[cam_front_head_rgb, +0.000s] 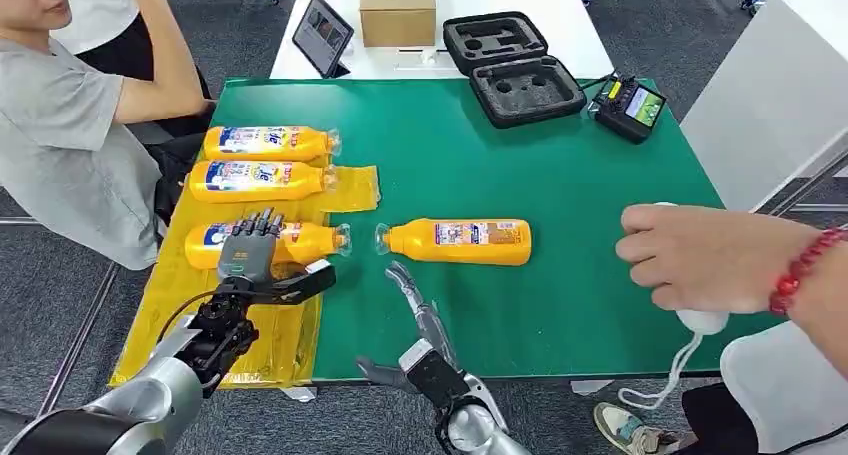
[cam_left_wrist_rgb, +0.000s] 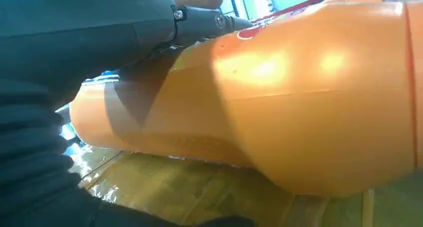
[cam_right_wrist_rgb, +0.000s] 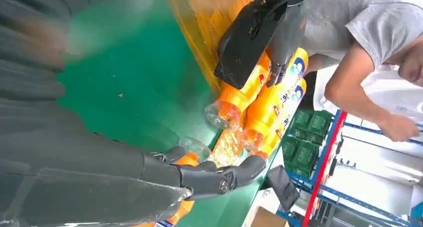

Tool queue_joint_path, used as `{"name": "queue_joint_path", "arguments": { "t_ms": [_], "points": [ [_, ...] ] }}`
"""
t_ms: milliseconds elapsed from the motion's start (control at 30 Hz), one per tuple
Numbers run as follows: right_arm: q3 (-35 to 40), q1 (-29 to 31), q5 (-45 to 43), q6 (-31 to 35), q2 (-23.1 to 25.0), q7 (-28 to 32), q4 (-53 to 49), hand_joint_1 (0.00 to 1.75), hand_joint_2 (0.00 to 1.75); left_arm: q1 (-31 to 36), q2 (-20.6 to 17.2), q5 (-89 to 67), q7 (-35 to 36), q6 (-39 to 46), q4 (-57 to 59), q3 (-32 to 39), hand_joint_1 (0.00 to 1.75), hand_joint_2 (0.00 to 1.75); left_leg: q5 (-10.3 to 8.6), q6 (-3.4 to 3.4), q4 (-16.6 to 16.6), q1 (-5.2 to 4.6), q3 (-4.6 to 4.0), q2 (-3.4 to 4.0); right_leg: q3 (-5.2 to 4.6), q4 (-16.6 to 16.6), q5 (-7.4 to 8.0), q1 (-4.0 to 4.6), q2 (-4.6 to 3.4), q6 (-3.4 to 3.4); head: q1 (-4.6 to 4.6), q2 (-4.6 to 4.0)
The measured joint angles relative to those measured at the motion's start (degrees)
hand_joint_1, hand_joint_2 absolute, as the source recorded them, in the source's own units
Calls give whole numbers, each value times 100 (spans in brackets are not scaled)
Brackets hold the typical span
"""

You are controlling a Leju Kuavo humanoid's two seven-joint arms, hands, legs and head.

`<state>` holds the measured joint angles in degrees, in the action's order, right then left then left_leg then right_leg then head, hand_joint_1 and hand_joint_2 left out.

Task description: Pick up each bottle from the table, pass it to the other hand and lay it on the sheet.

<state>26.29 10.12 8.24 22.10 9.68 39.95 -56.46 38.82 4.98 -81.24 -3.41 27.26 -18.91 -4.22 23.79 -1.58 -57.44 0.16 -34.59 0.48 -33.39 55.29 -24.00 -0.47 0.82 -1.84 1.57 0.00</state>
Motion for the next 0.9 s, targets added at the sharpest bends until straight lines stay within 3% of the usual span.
{"name": "queue_joint_path", "arguments": {
  "t_ms": [433, 533, 567, 800, 900],
  "points": [
    [2, 71, -116, 127, -9, 0, 135, 0, 175, -59, -26, 129, -315, 273, 39, -7, 0, 0, -3, 1, 0, 1, 2, -1, 0, 0, 0, 2, 5, 0, 0, 0],
    [2, 63, -118, 193, -20, 0, 144, 0, 175, -132, -13, 262, -578, 720, 31, -7, 0, 0, -3, 1, 0, 0, 1, -1, -1, 0, 0, 1, 4, 0, 0, 0],
    [2, 56, -107, 254, -20, 0, 142, 0, 175, -220, 5, 352, -777, 976, -18, -7, 0, 175, -3, 1, -1, 0, 1, 0, -4, 0, 0, 0, 3, 0, 0, 0],
    [-9, -265, 354, 954, -124, 4, -78, 0, 175, -1866, 418, 642, -2189, 1305, -2677, -2, 0, 175, 5, -1, -2, -10, -30, 4, -36, -3, -2, -13, -3, -3, -2, 0],
    [-9, -382, 428, 1082, -179, 7, -227, 0, 175, -2389, 564, 708, -2365, 1320, -3699, -2, 0, 175, 9, -1, -2, -10, -43, 4, -50, -5, -3, -12, -3, -3, -2, 0]
  ]
}}
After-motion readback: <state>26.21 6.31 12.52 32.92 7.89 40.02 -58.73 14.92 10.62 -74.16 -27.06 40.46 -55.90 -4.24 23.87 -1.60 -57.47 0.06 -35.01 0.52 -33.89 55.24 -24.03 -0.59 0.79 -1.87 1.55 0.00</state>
